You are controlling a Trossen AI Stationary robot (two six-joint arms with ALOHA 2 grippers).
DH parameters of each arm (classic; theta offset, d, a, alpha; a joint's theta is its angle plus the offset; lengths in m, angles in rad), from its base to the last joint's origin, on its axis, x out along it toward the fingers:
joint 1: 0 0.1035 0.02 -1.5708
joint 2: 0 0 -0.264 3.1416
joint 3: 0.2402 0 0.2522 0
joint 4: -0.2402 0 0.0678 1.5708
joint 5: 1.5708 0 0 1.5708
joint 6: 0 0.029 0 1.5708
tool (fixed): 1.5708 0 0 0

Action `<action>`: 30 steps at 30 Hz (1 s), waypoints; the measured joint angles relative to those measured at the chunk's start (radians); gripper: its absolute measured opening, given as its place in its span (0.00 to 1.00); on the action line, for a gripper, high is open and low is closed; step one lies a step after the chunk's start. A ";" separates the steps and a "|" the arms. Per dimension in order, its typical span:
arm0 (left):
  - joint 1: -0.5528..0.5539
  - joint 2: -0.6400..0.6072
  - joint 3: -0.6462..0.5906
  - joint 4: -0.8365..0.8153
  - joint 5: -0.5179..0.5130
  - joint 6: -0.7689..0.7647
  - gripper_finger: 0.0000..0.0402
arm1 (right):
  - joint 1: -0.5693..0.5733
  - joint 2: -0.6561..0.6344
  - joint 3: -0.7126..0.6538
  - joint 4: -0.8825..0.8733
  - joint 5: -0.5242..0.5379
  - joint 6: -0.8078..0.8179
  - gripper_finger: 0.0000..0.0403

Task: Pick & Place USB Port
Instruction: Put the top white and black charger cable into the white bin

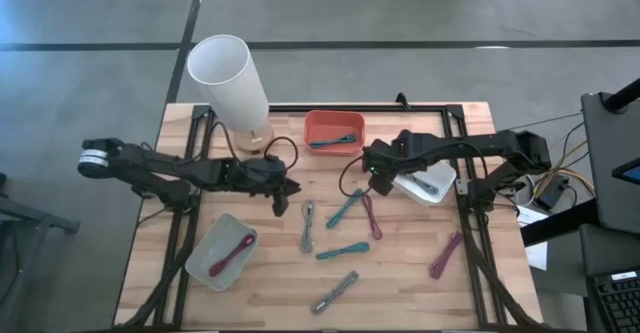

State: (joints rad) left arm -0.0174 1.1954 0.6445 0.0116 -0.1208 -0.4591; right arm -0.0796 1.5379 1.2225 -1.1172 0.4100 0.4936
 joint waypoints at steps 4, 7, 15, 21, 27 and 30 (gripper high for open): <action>-0.029 0.000 0.000 -0.015 0.009 -0.040 0.21 | 0.010 0.000 0.006 0.002 0.000 -0.004 0.37; -0.035 0.000 0.000 -0.013 0.027 -0.038 0.27 | 0.010 0.000 0.000 0.006 0.000 -0.004 0.38; -0.037 0.090 0.000 0.023 0.037 -0.182 0.42 | 0.010 0.000 -0.025 0.014 0.001 -0.004 0.37; -0.042 0.238 0.022 0.070 0.036 -0.242 0.42 | 0.010 0.000 -0.053 0.039 0.001 -0.008 0.35; -0.061 0.371 0.086 0.078 0.052 -0.264 0.42 | 0.010 0.000 -0.081 0.050 0.001 -0.038 0.36; -0.062 0.418 0.105 0.080 0.052 -0.293 0.42 | 0.010 0.000 -0.091 0.055 0.001 -0.038 0.36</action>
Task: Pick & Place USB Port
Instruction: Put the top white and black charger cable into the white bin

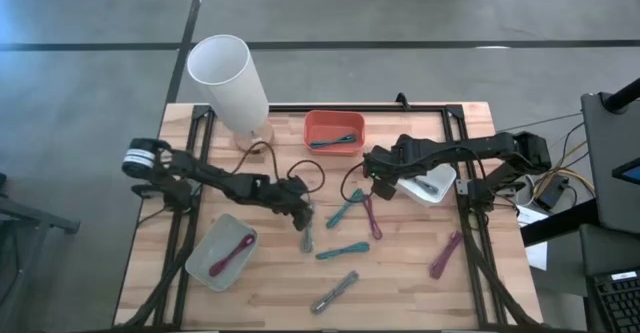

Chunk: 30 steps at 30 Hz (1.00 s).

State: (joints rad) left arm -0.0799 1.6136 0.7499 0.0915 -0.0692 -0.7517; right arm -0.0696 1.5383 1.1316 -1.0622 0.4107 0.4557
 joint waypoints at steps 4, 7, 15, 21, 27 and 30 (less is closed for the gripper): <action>0.000 0.048 -0.001 -0.005 0.000 -0.048 0.42 | 0.000 0.000 -0.014 0.004 0.000 0.000 0.36; 0.000 0.069 -0.001 -0.004 -0.002 -0.067 0.42 | 0.000 0.000 -0.024 0.006 0.000 0.000 0.35; 0.000 0.101 0.000 0.009 -0.010 -0.046 0.39 | 0.000 0.000 -0.038 0.034 0.000 0.002 0.35; 0.000 0.099 0.000 0.018 -0.017 0.013 0.18 | 0.000 0.000 -0.028 0.082 -0.027 0.000 0.34; 0.004 0.098 0.010 0.023 -0.023 0.068 0.04 | 0.018 -0.007 -0.027 0.249 -0.126 -0.105 0.31; 0.005 0.086 0.011 0.018 -0.023 0.077 0.06 | 0.028 -0.010 -0.028 0.345 -0.177 -0.145 0.30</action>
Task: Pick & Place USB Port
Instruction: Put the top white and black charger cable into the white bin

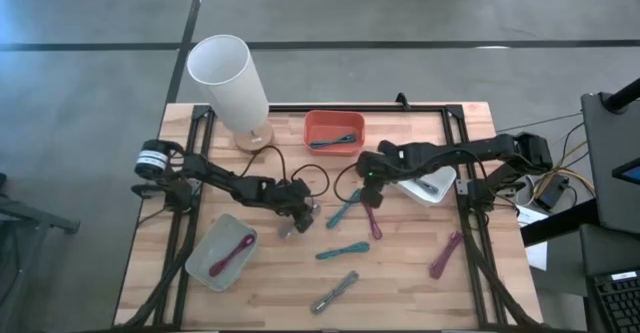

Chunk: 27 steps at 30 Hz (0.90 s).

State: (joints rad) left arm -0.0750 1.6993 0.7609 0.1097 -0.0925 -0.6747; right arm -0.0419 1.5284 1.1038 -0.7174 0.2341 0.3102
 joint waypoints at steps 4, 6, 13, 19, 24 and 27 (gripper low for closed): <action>0.002 -0.044 0.001 0.006 -0.013 0.030 0.05 | 0.016 0.000 -0.009 0.126 -0.067 -0.040 0.31; 0.002 -0.070 0.001 0.007 -0.024 0.050 0.04 | 0.027 -0.002 -0.027 0.196 -0.089 -0.056 0.31; 0.004 -0.208 0.001 0.014 -0.073 0.151 0.04 | 0.100 -0.023 -0.075 0.379 -0.214 -0.086 0.30; 0.013 -0.354 0.002 0.037 -0.094 0.290 0.05 | 0.143 -0.129 -0.108 0.400 -0.201 -0.167 0.28; 0.014 -0.414 0.002 0.118 -0.095 0.381 0.06 | 0.148 -0.236 -0.277 0.693 -0.163 -0.238 0.29; 0.014 -0.414 0.002 0.179 -0.090 0.452 0.06 | 0.142 -0.260 -0.412 0.915 -0.157 -0.235 0.30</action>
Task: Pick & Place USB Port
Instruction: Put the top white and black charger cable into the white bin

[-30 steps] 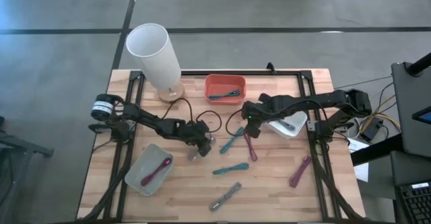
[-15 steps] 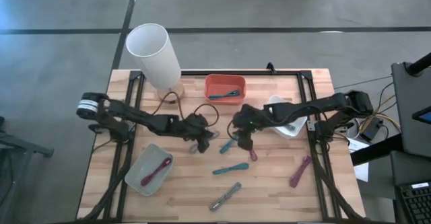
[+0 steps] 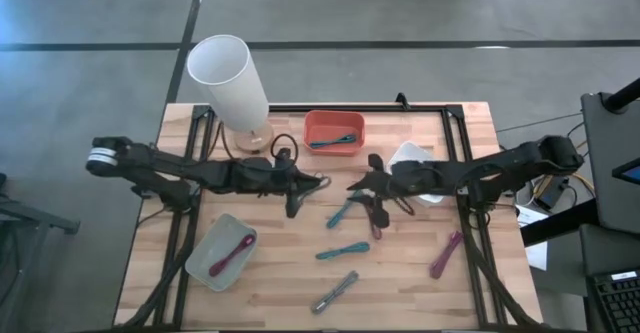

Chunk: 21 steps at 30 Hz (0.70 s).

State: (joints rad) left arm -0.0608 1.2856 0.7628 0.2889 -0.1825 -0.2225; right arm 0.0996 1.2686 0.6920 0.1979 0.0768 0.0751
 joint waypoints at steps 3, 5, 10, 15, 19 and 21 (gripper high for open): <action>0.000 0.013 0.000 0.083 0.008 0.047 0.05 | 0.000 0.012 -0.112 0.256 0.001 0.008 0.30; 0.001 0.029 0.000 0.152 0.009 0.069 0.05 | 0.001 0.033 -0.166 0.414 -0.002 0.019 0.30; 0.002 0.079 0.000 0.294 0.042 0.096 0.06 | -0.006 0.096 -0.213 0.635 0.005 0.022 0.30; 0.003 0.152 0.000 0.423 0.052 0.097 0.06 | -0.008 0.150 -0.172 0.652 0.005 0.022 0.31; 0.003 0.201 0.001 0.495 0.055 0.099 0.06 | -0.008 0.184 -0.122 0.651 0.056 0.031 0.31; 0.003 0.215 0.002 0.497 0.052 0.124 0.05 | -0.008 0.198 -0.099 0.644 0.114 0.060 0.31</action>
State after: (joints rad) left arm -0.0578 1.5006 0.7650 0.7861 -0.1304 -0.0989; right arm 0.0914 1.4670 0.5933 0.8417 0.1911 0.1355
